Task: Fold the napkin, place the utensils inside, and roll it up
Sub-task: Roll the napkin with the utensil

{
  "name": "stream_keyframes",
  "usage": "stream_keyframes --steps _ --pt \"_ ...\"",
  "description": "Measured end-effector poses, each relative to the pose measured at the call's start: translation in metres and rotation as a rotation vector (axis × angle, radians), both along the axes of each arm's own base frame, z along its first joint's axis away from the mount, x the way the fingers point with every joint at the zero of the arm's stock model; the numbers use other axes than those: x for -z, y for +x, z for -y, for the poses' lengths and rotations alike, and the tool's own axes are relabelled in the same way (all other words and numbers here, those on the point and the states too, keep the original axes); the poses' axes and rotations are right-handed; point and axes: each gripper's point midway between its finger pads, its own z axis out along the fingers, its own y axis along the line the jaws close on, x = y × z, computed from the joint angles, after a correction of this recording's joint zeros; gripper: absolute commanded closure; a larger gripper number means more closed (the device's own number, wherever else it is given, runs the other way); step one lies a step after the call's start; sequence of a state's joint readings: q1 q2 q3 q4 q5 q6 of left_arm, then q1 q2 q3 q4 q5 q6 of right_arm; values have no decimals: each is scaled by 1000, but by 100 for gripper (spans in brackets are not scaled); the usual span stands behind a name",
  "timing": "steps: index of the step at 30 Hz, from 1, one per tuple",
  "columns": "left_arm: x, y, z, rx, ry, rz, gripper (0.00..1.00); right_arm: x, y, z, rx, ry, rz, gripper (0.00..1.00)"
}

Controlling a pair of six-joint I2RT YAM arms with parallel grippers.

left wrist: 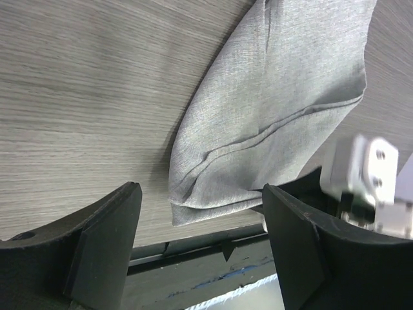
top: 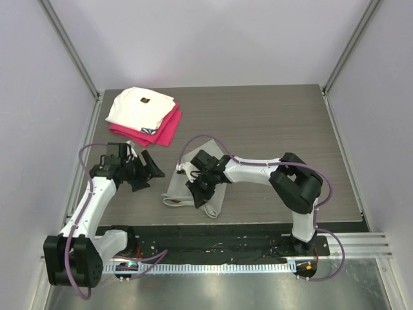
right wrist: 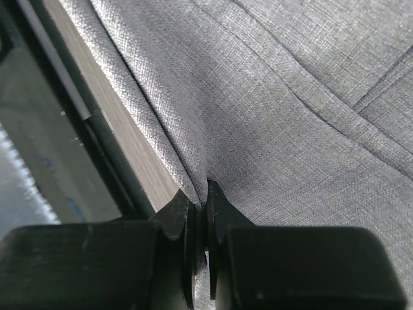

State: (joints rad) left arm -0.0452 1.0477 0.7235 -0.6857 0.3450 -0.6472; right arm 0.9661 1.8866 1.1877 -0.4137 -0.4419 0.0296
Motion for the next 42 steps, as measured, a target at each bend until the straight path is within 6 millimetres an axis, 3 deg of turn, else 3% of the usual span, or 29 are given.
stream_keyframes --steps 11,15,18,26,36,42 --pt "9 -14 13 43 -61 -44 23 3 7 6 58 102 -372 99" --pt "11 -17 23 85 -74 -57 24 5 13 9 78 121 -456 99" --pt "15 -22 33 128 -88 -86 33 7 17 12 95 129 -517 99" --pt "24 -36 51 189 -148 -167 37 9 25 18 133 132 -616 99" --pt "47 -31 51 193 -132 -240 39 10 26 19 143 121 -669 99" --pt "48 -14 52 204 -118 -205 51 10 26 18 147 109 -687 99"
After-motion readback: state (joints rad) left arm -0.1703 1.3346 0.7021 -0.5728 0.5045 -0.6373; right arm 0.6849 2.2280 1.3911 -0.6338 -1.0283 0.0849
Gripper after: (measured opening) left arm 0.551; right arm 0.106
